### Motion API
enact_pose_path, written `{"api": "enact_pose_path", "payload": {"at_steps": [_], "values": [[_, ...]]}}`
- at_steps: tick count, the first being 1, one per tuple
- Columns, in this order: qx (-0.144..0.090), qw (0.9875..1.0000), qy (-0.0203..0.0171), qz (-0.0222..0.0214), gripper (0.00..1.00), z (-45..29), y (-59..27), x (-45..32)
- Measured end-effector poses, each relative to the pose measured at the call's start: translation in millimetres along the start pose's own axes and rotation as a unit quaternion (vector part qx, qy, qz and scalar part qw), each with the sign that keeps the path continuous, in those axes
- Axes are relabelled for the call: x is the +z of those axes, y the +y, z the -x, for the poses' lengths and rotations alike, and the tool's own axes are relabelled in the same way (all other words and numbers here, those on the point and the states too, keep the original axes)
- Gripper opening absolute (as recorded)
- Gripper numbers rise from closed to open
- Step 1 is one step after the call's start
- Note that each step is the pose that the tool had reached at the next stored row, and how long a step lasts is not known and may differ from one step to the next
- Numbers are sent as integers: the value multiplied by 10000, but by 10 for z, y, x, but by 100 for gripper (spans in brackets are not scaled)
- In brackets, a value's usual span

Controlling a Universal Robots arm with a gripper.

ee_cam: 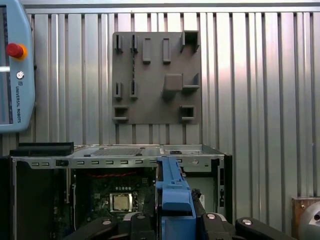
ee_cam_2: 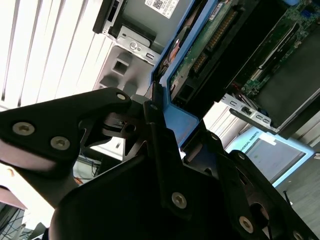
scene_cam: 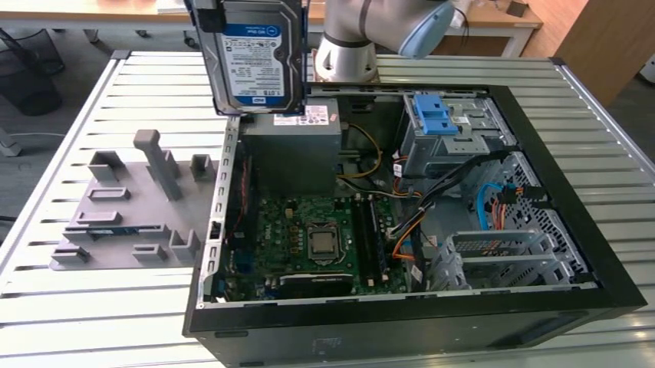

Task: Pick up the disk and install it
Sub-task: 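Pick up the disk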

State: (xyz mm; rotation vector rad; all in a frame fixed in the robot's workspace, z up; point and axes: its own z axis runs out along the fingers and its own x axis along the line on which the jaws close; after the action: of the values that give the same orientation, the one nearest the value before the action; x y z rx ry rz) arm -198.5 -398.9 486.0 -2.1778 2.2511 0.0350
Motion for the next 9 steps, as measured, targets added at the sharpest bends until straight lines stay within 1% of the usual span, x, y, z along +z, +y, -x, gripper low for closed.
{"api": "enact_pose_path", "payload": {"at_steps": [9], "values": [[0,10000,0,0,36,4,-113,-1]]}}
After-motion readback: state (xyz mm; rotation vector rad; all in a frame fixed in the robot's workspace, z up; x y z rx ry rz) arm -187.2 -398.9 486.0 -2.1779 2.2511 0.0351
